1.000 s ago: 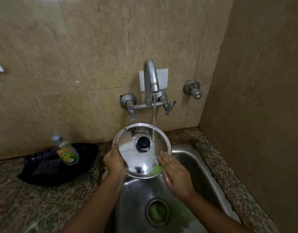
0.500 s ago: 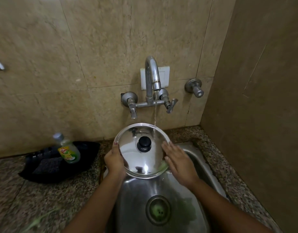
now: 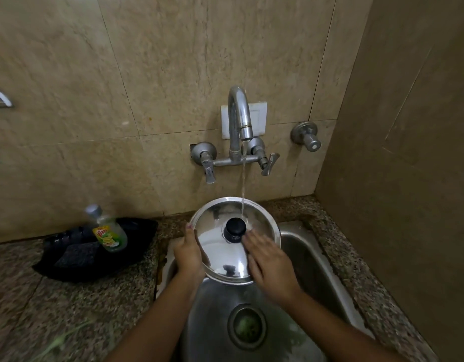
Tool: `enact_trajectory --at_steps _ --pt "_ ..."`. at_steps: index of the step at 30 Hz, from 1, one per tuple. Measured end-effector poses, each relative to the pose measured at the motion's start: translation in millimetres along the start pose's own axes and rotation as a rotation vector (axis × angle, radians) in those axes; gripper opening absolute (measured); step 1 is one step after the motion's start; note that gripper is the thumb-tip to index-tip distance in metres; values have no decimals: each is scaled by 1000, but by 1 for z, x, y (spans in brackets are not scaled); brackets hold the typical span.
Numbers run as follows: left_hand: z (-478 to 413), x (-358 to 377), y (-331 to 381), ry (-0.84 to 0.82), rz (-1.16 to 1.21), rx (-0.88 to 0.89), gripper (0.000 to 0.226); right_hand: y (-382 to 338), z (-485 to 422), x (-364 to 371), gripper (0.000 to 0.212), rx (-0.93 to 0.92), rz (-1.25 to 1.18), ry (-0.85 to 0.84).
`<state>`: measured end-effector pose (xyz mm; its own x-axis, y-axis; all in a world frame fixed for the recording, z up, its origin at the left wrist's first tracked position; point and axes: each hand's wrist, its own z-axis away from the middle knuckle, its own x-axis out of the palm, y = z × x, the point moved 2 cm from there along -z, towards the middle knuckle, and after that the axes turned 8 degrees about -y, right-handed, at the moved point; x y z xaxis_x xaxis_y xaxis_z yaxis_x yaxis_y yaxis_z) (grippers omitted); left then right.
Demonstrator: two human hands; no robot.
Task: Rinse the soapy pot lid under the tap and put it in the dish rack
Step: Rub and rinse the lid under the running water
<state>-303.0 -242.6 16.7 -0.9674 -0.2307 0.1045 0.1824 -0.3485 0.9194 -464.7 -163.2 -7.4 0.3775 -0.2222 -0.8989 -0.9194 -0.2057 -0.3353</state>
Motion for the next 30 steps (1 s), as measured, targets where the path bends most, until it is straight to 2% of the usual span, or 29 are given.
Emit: enact_trajectory --at_steps 4,6,8,11,16,18,22,25,28,30 --pt "13 5 1 37 -7 31 38 -12 8 4 42 -169 104 41" --pt "16 7 2 34 10 39 43 -27 -3 8 44 -336 231 -21" --pt "15 9 2 -16 12 52 48 -49 -20 11 49 -363 352 -92" --pt "7 5 4 -69 26 89 42 -70 -55 -2 43 -269 355 -104" --pt "6 -5 5 -62 -22 109 41 -33 -87 -30 59 163 301 -250" --pt "7 -5 2 -60 -28 114 42 -32 -87 -28 58 164 289 -278" --pt "7 0 -2 -114 -12 133 40 -67 -67 -7 54 -182 263 -272" --pt "7 -1 -5 -135 35 92 40 -67 -39 3 54 -339 258 -185" --pt "-3 -10 -8 -88 54 11 41 -44 -9 1 47 -516 104 -275" --pt "-11 -16 -7 -63 19 -24 42 -25 6 -3 49 -594 102 -345"
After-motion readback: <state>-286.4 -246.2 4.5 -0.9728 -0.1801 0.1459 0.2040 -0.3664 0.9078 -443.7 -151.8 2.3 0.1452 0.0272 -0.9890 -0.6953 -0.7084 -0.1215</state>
